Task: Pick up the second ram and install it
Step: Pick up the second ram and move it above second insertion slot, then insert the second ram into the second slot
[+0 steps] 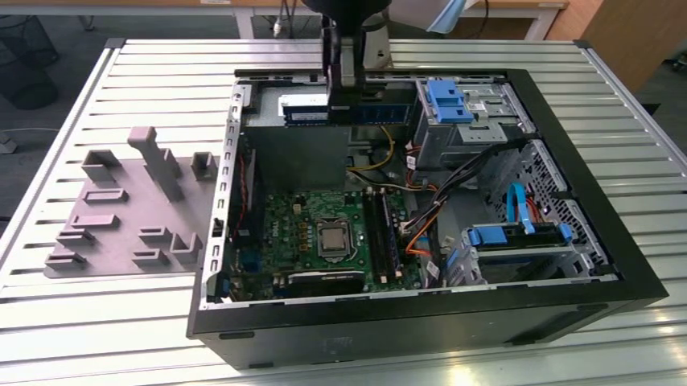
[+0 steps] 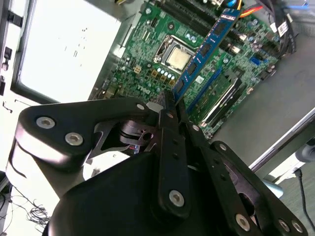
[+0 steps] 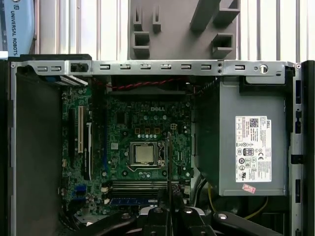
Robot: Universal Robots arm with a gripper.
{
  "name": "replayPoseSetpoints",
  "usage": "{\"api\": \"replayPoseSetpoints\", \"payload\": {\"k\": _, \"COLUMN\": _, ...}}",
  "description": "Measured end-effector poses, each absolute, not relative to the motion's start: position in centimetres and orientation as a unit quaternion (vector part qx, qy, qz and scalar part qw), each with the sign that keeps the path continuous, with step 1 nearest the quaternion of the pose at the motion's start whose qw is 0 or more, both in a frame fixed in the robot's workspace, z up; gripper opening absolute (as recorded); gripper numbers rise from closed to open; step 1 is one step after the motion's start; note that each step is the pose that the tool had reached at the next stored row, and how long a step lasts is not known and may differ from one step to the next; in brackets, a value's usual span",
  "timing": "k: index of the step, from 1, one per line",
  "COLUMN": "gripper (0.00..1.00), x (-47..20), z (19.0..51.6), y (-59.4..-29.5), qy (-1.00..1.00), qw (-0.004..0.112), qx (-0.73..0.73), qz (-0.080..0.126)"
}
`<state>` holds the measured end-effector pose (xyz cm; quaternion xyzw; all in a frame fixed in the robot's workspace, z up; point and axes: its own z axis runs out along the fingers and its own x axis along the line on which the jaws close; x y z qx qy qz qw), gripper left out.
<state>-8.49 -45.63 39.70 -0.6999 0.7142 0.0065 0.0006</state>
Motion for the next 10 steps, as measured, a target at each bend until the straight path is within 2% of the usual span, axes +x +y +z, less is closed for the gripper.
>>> {"api": "replayPoseSetpoints", "payload": {"k": 10, "gripper": 0.14, "x": -8.27, "z": 39.70, "y": -45.63, "qy": 0.714, "qw": 0.001, "qx": -0.700, "qz": 0.006}}
